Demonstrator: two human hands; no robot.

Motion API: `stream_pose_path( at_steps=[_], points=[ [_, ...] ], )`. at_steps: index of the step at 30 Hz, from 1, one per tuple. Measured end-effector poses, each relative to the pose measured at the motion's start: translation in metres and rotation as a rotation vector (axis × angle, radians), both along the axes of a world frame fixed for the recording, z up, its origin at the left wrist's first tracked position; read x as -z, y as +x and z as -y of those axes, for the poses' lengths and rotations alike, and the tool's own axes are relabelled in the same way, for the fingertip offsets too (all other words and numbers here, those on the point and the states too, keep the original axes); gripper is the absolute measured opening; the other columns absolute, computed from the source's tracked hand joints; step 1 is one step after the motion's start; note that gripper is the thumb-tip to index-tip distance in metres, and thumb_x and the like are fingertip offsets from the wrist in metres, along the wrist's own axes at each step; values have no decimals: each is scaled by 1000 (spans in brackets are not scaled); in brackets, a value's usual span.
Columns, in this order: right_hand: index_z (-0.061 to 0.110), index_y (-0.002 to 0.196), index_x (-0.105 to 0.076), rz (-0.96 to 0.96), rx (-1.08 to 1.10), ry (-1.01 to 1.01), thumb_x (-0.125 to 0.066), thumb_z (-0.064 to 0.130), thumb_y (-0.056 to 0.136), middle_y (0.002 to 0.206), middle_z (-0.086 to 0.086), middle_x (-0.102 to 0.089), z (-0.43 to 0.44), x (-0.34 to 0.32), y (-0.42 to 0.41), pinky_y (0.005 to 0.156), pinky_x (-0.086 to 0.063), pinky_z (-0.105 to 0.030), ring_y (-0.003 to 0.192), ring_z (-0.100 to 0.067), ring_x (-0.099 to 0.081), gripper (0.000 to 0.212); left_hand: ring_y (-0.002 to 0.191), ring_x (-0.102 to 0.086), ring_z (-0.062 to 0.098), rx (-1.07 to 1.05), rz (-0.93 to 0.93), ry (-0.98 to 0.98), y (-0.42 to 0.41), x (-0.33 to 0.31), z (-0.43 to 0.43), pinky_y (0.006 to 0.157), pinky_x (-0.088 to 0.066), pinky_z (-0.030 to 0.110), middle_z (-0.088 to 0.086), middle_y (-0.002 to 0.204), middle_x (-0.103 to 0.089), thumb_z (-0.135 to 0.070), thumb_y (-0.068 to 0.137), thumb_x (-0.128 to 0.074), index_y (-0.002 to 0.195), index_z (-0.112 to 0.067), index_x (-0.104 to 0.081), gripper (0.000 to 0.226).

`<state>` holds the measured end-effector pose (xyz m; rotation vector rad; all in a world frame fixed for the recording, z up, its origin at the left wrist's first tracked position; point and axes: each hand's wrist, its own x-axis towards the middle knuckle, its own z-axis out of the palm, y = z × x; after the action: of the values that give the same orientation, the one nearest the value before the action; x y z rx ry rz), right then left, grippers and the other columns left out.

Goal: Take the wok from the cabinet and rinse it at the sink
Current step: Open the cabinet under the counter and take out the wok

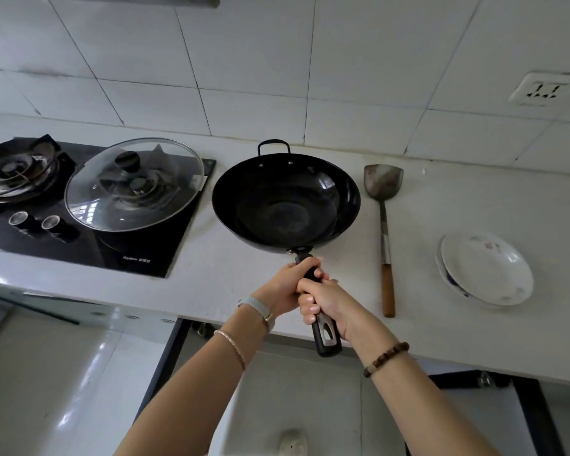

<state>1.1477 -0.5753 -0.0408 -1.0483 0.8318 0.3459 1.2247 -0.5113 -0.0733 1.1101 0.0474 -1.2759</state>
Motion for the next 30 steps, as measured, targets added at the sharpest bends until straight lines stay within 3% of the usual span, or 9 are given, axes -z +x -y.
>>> stream_pose_path(
  at_steps=[5,8,11,13,17,19,23,27,30],
  points=[
    [15,56,-39,-14,-8,1,-47,8,89,42,3,-34,-2,6,11,35,-33,-21,34,-8,-32,34,90,-59,24,23,-3,13,15,9,-2,74,-54,24,7,70,-57,-24,96,-52,62,-11,-47,37],
    [15,66,-38,-24,14,6,-46,7,89,42,3,-34,-6,8,16,36,-33,-20,34,-8,-32,25,82,-59,22,35,-13,22,20,12,-5,75,-56,25,8,71,-54,-21,96,-51,62,-11,-46,35],
    [15,65,-38,-43,4,8,-47,7,88,43,2,-35,-12,15,16,37,-34,-20,35,-9,-33,26,68,-61,17,38,-11,30,21,19,-10,93,-52,33,6,67,-54,-20,96,-52,64,-10,-48,33],
    [15,62,-40,-51,0,22,-47,7,87,46,1,-36,-16,22,14,38,-36,-21,37,-10,-34,28,70,-64,16,32,5,36,20,25,-15,101,-48,39,3,66,-53,-21,96,-53,71,-10,-50,28],
    [13,66,-44,-53,8,20,-47,9,88,50,0,-39,-26,36,11,41,-40,-22,40,-12,-38,23,83,-70,19,35,95,116,17,32,-24,81,-54,31,2,69,-59,-24,96,-55,80,-8,-54,23],
    [11,73,-46,-50,14,6,-48,11,90,51,-1,-41,-30,42,9,44,-43,-24,42,-12,-41,17,88,-70,23,34,140,156,16,34,-29,79,-55,30,2,71,-62,-25,96,-56,85,-7,-56,21],
    [8,90,-53,-45,29,-19,-50,13,92,56,-4,-47,-39,50,5,48,-48,-27,46,-15,-49,6,78,-69,23,31,206,262,11,34,-38,62,-55,25,6,81,-66,-23,94,-59,95,0,-58,22],
    [5,97,-59,-48,6,-85,-54,12,91,61,-6,-53,-47,54,-2,55,-53,-32,50,-17,-54,11,84,-69,24,-30,206,290,0,35,-43,75,-57,29,9,88,-68,-18,94,-59,107,2,-57,24],
    [4,100,-62,-34,12,-85,-55,12,91,64,-8,-57,-51,56,-9,62,-55,-35,54,-20,-56,14,79,-70,21,-101,200,285,-9,36,-45,67,-58,28,8,89,-69,-20,95,-58,109,0,-56,24]
  ],
)
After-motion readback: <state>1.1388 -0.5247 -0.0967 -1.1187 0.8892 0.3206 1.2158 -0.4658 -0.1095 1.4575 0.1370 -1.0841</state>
